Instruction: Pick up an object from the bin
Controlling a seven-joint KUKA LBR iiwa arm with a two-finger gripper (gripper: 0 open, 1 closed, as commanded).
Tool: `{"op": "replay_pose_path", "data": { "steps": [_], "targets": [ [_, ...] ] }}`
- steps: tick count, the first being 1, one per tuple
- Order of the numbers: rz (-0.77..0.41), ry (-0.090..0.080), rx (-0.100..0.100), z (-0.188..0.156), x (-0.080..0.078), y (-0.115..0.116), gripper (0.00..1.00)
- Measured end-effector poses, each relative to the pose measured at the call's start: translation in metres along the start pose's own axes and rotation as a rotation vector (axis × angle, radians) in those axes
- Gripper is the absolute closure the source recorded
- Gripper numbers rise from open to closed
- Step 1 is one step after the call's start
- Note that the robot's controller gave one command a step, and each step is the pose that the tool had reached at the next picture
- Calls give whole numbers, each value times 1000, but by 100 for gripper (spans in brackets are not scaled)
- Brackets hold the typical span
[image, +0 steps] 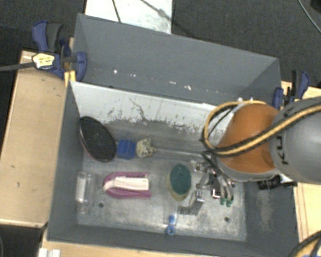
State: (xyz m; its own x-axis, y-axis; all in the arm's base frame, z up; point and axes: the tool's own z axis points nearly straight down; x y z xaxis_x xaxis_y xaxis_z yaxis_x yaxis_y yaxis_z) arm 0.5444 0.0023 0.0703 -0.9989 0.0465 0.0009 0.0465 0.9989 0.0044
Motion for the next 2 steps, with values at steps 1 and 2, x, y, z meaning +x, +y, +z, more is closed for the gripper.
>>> {"op": "replay_pose_path", "data": {
  "steps": [1,2],
  "targets": [
    [-185,-5,4,0,-24,17,0],
    [-185,-5,4,0,-24,16,100]
  ]
}}
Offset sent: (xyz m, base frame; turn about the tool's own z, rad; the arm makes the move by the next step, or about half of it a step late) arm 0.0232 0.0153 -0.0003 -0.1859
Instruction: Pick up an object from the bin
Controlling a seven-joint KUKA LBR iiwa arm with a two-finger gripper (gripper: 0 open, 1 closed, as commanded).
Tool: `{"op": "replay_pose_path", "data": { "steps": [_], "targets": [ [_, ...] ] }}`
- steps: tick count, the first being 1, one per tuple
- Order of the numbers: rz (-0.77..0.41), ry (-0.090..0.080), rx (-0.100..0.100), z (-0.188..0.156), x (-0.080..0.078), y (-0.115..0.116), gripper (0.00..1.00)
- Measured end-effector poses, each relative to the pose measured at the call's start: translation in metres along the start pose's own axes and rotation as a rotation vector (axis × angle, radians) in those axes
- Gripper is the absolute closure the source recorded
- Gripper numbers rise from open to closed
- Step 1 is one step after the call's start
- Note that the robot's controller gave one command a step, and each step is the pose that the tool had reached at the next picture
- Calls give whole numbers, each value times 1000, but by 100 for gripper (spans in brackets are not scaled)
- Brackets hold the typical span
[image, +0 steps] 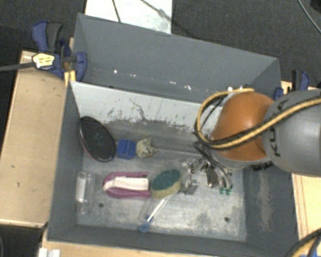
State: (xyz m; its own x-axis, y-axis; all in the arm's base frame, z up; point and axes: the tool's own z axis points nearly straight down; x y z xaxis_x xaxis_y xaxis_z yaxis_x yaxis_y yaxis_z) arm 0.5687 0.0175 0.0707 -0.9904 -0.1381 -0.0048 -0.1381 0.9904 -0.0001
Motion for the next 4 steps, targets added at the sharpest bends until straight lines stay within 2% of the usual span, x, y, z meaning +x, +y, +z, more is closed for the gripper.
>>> {"op": "replay_pose_path", "data": {
  "steps": [1,2,3,4],
  "targets": [
    [-264,-6,1,-124,0,15,100],
    [-95,5,-2,-86,-3,30,100],
    [-94,3,-1,-87,-4,29,0],
    [27,5,0,-10,49,22,0]
  ]
}}
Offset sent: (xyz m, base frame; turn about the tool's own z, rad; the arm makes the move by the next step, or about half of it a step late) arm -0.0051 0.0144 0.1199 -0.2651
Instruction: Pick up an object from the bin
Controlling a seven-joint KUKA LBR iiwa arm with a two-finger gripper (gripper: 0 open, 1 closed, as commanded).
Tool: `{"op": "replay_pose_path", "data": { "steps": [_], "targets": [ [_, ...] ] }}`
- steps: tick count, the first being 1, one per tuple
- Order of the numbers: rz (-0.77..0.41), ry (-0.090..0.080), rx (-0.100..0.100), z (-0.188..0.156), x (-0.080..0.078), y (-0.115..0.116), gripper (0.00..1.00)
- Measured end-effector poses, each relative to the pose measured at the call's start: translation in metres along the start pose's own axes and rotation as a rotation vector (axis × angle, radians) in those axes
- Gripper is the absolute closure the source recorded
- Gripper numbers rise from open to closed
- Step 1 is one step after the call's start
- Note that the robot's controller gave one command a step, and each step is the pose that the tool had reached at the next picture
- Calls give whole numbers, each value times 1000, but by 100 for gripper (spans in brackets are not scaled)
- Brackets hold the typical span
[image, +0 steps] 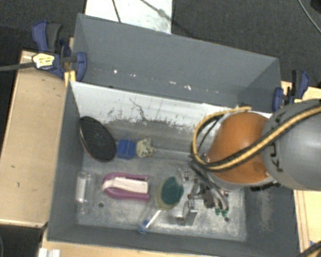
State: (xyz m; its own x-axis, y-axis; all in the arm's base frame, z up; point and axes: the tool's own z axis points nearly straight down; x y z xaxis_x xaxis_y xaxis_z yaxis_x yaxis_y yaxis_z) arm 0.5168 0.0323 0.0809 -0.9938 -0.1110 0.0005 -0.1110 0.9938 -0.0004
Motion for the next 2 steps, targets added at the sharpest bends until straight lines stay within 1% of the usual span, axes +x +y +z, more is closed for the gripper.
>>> {"op": "replay_pose_path", "data": {
  "steps": [1,2],
  "targets": [
    [-59,-10,2,8,-8,15,0],
    [-31,-10,0,9,-13,17,0]
  ]
}}
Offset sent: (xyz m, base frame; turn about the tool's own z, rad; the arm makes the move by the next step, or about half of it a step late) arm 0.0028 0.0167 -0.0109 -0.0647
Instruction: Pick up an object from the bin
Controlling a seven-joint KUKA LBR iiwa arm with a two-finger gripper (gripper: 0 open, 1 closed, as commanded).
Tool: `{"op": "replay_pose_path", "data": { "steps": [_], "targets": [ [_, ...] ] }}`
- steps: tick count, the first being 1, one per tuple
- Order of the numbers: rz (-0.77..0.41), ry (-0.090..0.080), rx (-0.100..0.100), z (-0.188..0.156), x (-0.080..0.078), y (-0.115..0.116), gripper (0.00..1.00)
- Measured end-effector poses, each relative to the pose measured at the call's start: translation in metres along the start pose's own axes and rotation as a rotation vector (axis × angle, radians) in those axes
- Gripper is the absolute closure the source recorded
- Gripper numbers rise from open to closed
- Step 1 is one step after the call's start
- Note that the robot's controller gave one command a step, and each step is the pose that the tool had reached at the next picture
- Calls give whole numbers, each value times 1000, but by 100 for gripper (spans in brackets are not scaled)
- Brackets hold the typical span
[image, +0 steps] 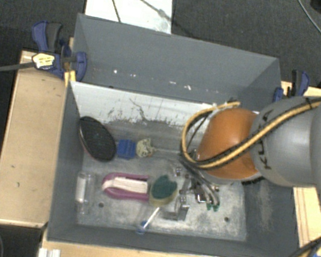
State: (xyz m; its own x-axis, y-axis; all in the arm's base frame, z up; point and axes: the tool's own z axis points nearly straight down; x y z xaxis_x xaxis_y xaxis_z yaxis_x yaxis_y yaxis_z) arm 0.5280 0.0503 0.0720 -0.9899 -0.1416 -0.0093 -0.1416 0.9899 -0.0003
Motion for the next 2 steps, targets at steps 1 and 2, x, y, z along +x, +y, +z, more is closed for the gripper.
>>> {"op": "replay_pose_path", "data": {
  "steps": [1,2],
  "targets": [
    [-1,-3,1,-1,-1,-1,100],
    [-2,-3,2,-1,-1,-1,100]
  ]
}}
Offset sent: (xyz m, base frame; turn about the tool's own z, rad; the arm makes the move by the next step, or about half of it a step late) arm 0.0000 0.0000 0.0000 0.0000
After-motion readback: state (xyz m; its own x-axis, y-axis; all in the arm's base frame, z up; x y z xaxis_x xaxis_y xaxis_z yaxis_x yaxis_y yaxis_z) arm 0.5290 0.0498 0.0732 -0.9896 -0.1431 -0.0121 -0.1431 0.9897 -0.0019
